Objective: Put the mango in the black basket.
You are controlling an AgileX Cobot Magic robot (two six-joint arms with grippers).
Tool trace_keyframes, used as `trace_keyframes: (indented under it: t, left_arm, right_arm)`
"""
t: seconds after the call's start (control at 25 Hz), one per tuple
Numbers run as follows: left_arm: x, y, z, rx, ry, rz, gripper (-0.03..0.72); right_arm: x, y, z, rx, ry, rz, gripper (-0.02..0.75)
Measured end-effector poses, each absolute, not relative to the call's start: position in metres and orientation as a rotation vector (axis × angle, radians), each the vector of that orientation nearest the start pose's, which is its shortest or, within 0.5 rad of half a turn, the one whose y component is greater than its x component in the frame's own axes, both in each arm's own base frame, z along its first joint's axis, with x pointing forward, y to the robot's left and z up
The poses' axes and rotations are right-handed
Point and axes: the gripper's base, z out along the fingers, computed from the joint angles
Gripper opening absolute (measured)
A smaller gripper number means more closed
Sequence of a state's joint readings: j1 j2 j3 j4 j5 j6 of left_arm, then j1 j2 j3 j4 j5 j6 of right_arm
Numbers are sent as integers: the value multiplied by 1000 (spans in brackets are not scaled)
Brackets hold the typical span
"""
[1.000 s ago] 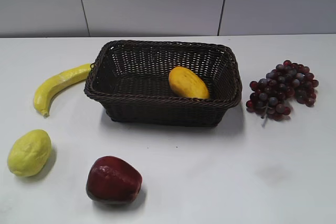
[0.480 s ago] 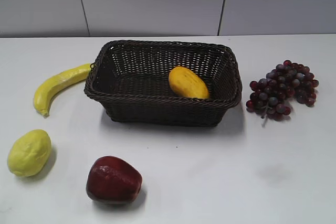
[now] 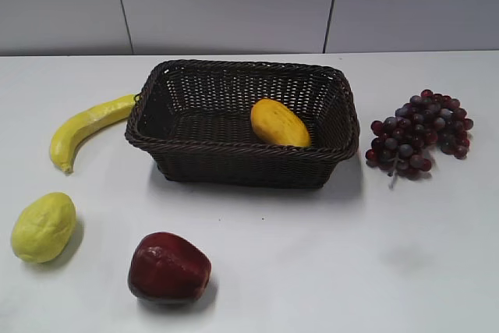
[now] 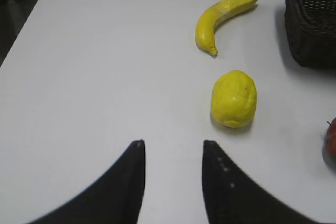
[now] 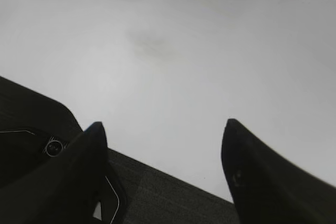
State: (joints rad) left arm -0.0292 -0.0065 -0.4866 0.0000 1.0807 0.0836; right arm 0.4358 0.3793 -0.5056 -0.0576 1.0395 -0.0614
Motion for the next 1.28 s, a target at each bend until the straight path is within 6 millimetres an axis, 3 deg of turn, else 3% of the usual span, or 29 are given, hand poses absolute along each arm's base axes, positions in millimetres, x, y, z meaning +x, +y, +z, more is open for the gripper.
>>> trace_keyframes:
  t: [0.52, 0.68, 1.28]
  left_arm:
    - [-5, 0, 272, 117, 2068, 33, 272]
    - [-5, 0, 272, 117, 2068, 33, 272]
    - [-5, 0, 272, 117, 2068, 33, 272]
  right_arm:
    - [2, -4, 281, -145, 2054, -58, 523]
    - [-5, -5, 281, -130, 2009, -65, 523]
    - [-5, -5, 280, -130, 2011, -66, 523]
